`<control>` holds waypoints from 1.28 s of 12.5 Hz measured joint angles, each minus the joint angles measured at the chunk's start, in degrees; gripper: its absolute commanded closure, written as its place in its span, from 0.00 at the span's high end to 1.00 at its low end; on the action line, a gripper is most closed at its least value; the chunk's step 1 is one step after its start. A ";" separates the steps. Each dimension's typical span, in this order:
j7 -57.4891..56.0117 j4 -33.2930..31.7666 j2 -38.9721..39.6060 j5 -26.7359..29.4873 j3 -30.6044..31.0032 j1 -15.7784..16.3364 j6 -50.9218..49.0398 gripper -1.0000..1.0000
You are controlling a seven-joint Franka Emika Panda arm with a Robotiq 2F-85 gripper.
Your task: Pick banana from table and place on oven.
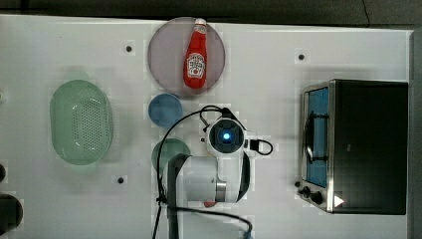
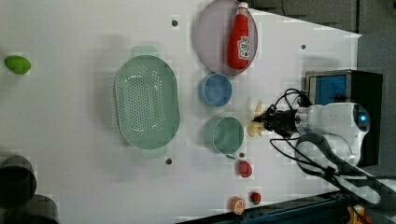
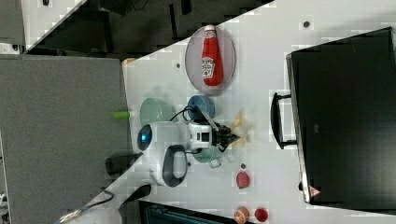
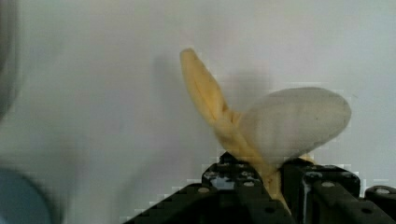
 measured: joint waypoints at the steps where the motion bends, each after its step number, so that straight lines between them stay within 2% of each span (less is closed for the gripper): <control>1: 0.00 0.11 -3.25 1.30 -0.12 0.38 -4.08 0.19; 4: 0.00 4.92 -16.63 -0.73 -0.32 0.77 -22.27 0.19; 6: 0.01 13.20 -24.99 -0.71 -0.32 0.29 -34.82 0.19; 9: 0.02 26.80 -32.28 0.00 -0.64 0.02 -46.11 0.19; 11: 0.01 32.90 -32.77 0.12 -1.63 0.00 -48.91 0.19; 13: -0.08 33.01 -31.78 0.38 -5.88 1.59 -48.94 0.19; 16: -4.25 33.01 -23.83 -0.52 -14.34 1.02 -49.24 0.19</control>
